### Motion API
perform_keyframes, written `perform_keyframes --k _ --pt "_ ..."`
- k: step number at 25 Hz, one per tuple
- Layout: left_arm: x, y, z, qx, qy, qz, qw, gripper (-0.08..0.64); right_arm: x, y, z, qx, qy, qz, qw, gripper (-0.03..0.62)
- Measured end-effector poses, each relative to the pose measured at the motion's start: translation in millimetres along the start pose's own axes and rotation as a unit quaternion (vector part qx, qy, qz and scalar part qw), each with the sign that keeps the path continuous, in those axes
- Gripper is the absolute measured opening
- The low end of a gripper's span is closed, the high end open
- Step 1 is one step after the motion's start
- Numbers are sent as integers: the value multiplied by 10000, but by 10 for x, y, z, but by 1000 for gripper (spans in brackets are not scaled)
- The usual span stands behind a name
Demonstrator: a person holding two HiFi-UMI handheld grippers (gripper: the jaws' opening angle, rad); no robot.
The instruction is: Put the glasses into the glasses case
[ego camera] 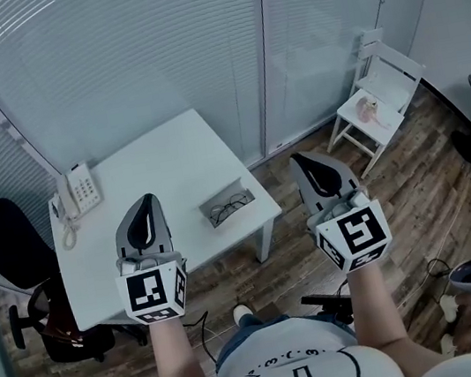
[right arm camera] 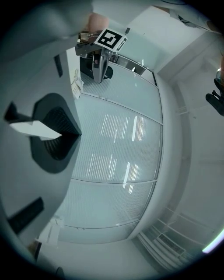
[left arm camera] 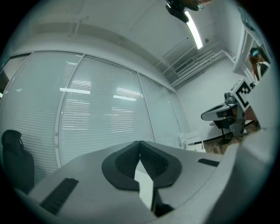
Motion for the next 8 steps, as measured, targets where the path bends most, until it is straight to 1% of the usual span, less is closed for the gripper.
perform_keyframes --k 3,8 --pt "28 -27 -21 17 40 -4 10000 17 5 -24 -23 9 25 -26 10000 11" --pt "-2 -33 -53 47 133 148 9998 17 -52 -18 25 133 -28 96 9999 11"
Point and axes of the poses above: the fingertips, and each gripper's own axes: x forward along the fingers, z to its left, y out of its underside, the point moved 8 cm from there along -x, backward along the fingers, and after that the axes turned 14 degrees about -x, right-handed, at the moved point
